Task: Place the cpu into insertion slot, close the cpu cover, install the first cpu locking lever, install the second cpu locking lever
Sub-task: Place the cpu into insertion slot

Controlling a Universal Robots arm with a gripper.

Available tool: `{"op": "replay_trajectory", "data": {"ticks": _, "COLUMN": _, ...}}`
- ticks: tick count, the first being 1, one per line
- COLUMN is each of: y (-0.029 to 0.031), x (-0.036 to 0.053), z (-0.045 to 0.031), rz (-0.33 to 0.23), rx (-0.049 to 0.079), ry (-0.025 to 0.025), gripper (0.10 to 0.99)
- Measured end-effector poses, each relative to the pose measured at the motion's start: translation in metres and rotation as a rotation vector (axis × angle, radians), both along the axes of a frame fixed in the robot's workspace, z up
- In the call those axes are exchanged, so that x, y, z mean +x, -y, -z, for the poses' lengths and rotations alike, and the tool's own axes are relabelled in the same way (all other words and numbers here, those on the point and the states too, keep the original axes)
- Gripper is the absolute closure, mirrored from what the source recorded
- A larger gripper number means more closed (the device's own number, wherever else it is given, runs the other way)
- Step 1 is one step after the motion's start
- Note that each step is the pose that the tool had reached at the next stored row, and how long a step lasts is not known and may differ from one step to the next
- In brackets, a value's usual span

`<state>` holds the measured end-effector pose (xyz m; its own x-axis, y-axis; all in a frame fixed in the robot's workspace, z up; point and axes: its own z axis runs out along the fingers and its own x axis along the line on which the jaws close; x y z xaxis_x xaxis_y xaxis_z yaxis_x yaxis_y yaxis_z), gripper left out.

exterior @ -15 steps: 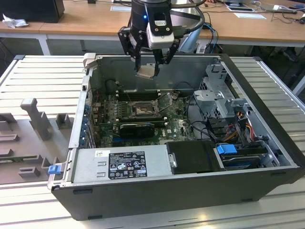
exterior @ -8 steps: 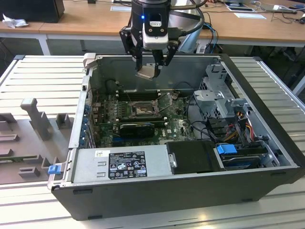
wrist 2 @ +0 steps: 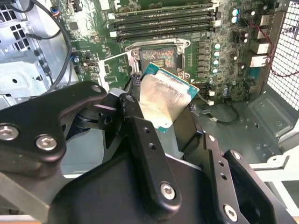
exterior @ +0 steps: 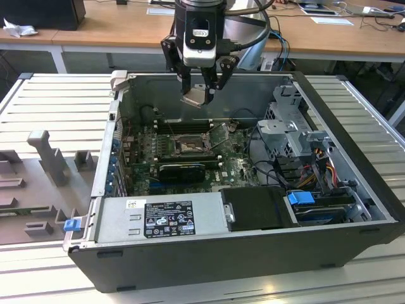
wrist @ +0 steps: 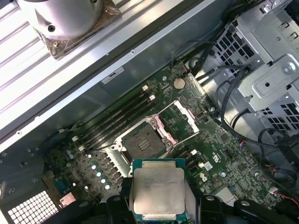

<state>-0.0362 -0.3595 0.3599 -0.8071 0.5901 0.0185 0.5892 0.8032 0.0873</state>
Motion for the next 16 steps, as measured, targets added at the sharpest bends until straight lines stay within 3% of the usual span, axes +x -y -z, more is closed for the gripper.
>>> {"op": "replay_trajectory", "data": {"ticks": 16, "y": 0.0, "x": 0.0, "z": 0.0022, "rz": 0.071, "rx": -0.001, "ry": -0.0001, "gripper": 0.561}}
